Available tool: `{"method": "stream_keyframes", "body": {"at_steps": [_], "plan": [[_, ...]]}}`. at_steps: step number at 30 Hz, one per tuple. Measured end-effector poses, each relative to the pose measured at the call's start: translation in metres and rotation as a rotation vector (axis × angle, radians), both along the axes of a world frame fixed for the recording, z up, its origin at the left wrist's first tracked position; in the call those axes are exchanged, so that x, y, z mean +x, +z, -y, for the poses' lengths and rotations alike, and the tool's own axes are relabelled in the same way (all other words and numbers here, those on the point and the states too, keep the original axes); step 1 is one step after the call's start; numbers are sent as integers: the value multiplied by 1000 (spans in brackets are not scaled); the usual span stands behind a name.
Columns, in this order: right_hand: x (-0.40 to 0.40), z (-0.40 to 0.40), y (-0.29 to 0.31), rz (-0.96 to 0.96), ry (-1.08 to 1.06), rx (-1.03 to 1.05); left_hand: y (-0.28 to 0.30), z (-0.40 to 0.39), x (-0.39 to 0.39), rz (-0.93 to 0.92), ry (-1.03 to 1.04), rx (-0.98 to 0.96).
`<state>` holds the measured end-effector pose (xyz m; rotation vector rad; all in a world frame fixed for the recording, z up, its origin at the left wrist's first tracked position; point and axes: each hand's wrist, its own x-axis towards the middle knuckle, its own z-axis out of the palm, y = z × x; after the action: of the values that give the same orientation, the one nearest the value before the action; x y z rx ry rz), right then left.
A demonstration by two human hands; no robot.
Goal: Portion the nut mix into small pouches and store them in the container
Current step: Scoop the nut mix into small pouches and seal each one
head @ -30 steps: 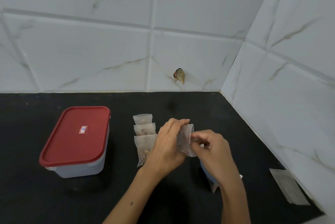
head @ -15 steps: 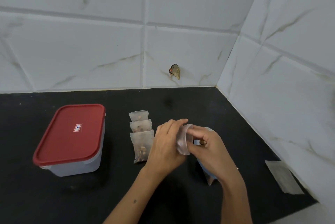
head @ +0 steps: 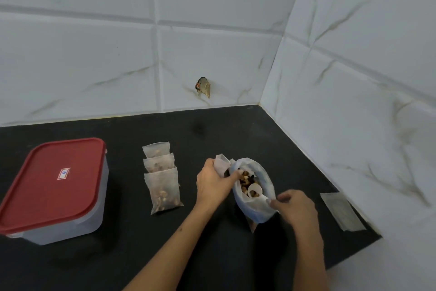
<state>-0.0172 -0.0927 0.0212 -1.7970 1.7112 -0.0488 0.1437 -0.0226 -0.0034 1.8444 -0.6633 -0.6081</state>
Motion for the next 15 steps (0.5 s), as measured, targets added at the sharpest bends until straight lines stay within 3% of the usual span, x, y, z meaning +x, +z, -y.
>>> {"method": "stream_keyframes", "body": {"at_steps": [5,8,11,15], "plan": [[6,2,0,-35,33,-24,2,43,4,-48,-42,117],[6,2,3,-102,-1,-163,2,56,2,-6,-53,209],[8,2,3,-29,-6,-286,4,58,5,53,-52,211],[17,15,8,-167,102,-41,12,48,2,135,-100,3]]}}
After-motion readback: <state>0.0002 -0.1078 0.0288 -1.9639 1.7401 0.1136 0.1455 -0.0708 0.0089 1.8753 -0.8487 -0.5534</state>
